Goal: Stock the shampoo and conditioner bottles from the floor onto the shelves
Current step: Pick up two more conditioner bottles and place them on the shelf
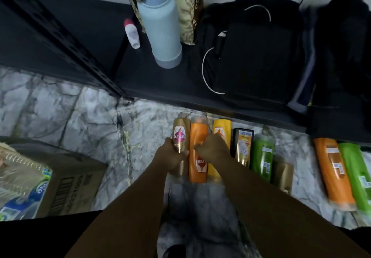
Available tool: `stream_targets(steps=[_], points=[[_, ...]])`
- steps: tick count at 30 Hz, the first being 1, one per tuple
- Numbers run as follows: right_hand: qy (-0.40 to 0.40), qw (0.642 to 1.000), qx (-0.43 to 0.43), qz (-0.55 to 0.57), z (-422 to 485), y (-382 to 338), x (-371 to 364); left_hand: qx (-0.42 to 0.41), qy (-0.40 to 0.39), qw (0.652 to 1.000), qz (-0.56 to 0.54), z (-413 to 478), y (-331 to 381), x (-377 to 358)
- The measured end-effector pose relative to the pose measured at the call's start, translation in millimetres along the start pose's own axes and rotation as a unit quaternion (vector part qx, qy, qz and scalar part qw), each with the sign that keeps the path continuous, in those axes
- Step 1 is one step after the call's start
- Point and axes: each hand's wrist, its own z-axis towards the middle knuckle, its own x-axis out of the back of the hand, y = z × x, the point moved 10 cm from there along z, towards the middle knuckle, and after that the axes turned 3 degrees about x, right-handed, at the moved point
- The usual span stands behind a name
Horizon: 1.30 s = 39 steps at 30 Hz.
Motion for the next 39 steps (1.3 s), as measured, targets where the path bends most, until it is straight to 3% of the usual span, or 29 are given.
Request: stream_targets(steps=[4,12,18,25,32,39], points=[[-0.064,0.997,-0.042,0.023,-4,-1,-13,0.045,-0.02,0.998,-0.036,1,-15,-6],[-0.061,0.988,-0.092,0.111,-19,12,-33,0.035,0.01,0.998,-0.053,-9,-33,-4],[-0.106,0.969,-0.033,0.221,-28,8,-27,-0.013,-0.011,0.987,-0.159,-24,-17,2],[-0.028,0.965,0.066,0.251,-43,-30,28,-0.157,-0.009,0.966,-0.208,-49,43,38],[0.034,0.956,0.097,0.274,-69,-39,58,-0.156,0.029,0.962,-0.221,-81,59,57],[0.08,0.966,0.151,0.196,-100,-58,79,-0.187,0.137,0.971,-0.063,-122,82,77]])
